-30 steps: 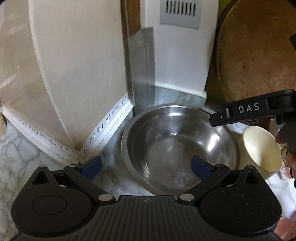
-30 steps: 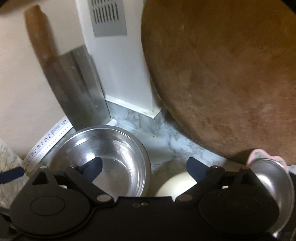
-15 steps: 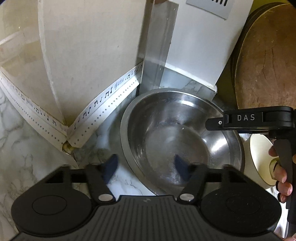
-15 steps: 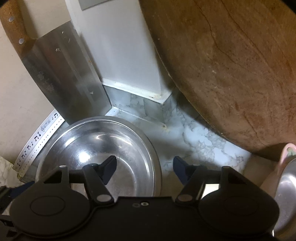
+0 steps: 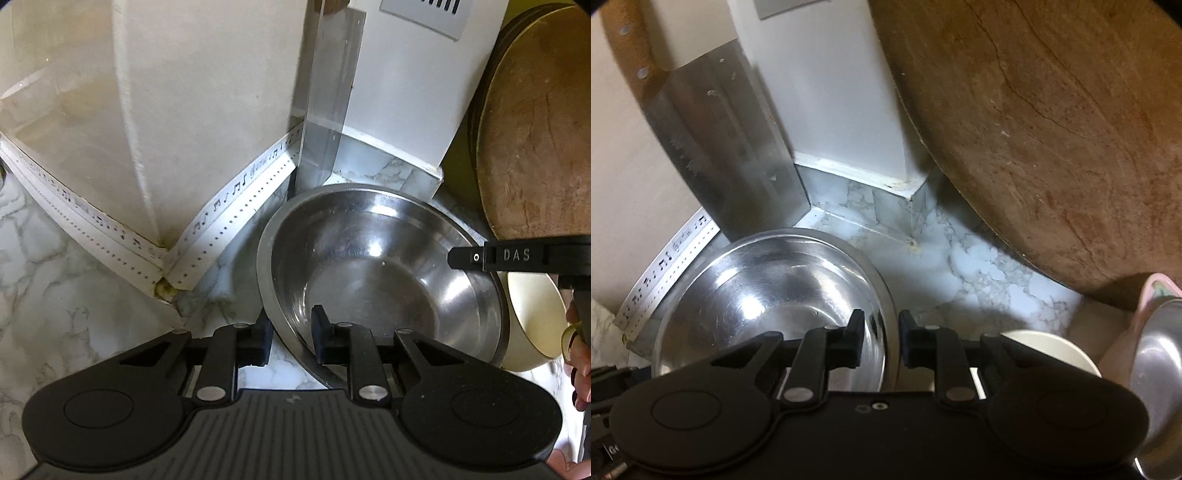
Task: Organize plates and bowls
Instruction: 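Close both grippers on the steel bowl rim, then lift the steel bowl with both grippers and carry it beside the plate stack, then lower the steel bowl onto the counter and open both grippers, then move both grippers to the rim of the pink saucepan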
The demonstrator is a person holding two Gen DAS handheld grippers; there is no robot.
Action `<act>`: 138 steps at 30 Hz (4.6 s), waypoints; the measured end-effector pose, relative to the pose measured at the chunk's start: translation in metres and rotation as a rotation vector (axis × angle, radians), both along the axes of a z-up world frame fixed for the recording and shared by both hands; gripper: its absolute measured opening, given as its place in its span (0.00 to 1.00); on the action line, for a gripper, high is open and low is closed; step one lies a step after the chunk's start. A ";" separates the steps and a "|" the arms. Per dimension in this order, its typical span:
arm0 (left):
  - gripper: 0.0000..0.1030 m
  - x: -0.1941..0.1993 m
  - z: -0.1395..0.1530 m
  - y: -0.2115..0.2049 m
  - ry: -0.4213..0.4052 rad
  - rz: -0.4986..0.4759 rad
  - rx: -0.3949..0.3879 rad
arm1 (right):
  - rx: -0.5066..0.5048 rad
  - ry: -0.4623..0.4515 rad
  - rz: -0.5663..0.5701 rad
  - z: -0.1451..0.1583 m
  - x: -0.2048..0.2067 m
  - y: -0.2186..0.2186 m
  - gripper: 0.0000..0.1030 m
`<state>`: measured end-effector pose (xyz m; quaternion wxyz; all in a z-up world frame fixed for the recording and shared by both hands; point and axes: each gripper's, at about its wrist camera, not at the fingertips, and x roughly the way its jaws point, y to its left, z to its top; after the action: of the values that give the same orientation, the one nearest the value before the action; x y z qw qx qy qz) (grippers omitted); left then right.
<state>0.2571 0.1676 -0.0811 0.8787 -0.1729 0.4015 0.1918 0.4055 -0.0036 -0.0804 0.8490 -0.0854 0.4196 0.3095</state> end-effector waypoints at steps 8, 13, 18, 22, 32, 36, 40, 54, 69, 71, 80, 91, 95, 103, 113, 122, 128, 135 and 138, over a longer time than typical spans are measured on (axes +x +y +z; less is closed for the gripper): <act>0.20 -0.035 0.021 -0.001 -0.004 -0.044 0.027 | 0.019 -0.015 0.006 0.019 -0.036 -0.011 0.20; 0.20 -0.067 0.037 0.003 -0.015 -0.069 0.033 | 0.043 -0.021 0.011 0.037 -0.069 -0.016 0.20; 0.20 -0.101 0.049 0.010 -0.024 -0.067 0.039 | 0.064 -0.035 0.020 0.053 -0.108 -0.017 0.20; 0.20 -0.129 0.054 0.022 -0.028 -0.046 0.032 | 0.080 -0.038 0.035 0.061 -0.139 -0.014 0.20; 0.20 -0.185 0.052 0.037 -0.024 -0.056 0.057 | 0.105 -0.011 0.057 0.052 -0.211 -0.008 0.20; 0.20 -0.194 0.041 0.032 -0.018 -0.074 0.069 | 0.090 0.001 0.044 0.036 -0.229 -0.012 0.20; 0.20 -0.196 0.030 0.025 -0.022 -0.098 0.062 | 0.080 0.001 0.012 0.020 -0.244 -0.020 0.20; 0.20 -0.180 0.002 -0.004 -0.037 -0.171 0.086 | 0.036 -0.018 -0.070 -0.020 -0.257 -0.054 0.20; 0.20 -0.177 -0.008 -0.003 -0.006 -0.175 0.082 | 0.041 -0.020 -0.082 -0.022 -0.257 -0.057 0.20; 0.20 -0.177 -0.008 -0.003 -0.006 -0.175 0.075 | 0.041 -0.012 -0.087 -0.022 -0.256 -0.057 0.20; 0.20 -0.184 -0.005 -0.001 -0.011 -0.170 0.058 | 0.034 -0.008 -0.104 -0.017 -0.258 -0.061 0.20; 0.23 -0.208 0.021 -0.005 -0.061 -0.170 0.119 | 0.064 -0.083 -0.073 0.006 -0.274 -0.073 0.21; 0.25 -0.216 0.034 -0.010 -0.089 -0.186 0.131 | 0.097 -0.108 -0.034 0.016 -0.284 -0.074 0.22; 0.67 -0.227 0.059 -0.027 -0.164 -0.219 0.156 | 0.128 -0.152 0.023 0.035 -0.300 -0.076 0.32; 0.88 -0.212 0.095 -0.059 -0.237 -0.308 0.176 | 0.133 -0.232 0.014 0.065 -0.304 -0.102 0.97; 0.98 -0.167 0.123 -0.086 -0.263 -0.372 0.126 | 0.082 -0.224 -0.094 0.090 -0.270 -0.144 1.00; 0.98 -0.129 0.141 -0.112 -0.233 -0.435 0.143 | 0.072 -0.203 -0.170 0.102 -0.236 -0.171 1.00; 0.98 -0.080 0.154 -0.144 -0.198 -0.496 0.164 | 0.047 -0.203 -0.229 0.114 -0.197 -0.192 1.00; 0.98 -0.058 0.158 -0.155 -0.183 -0.512 0.168 | 0.043 -0.194 -0.255 0.116 -0.178 -0.202 1.00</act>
<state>0.1993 0.0124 0.0769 0.9423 -0.0090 0.3340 -0.0204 0.2273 -0.2053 0.0359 0.9195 -0.0430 0.3366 0.1986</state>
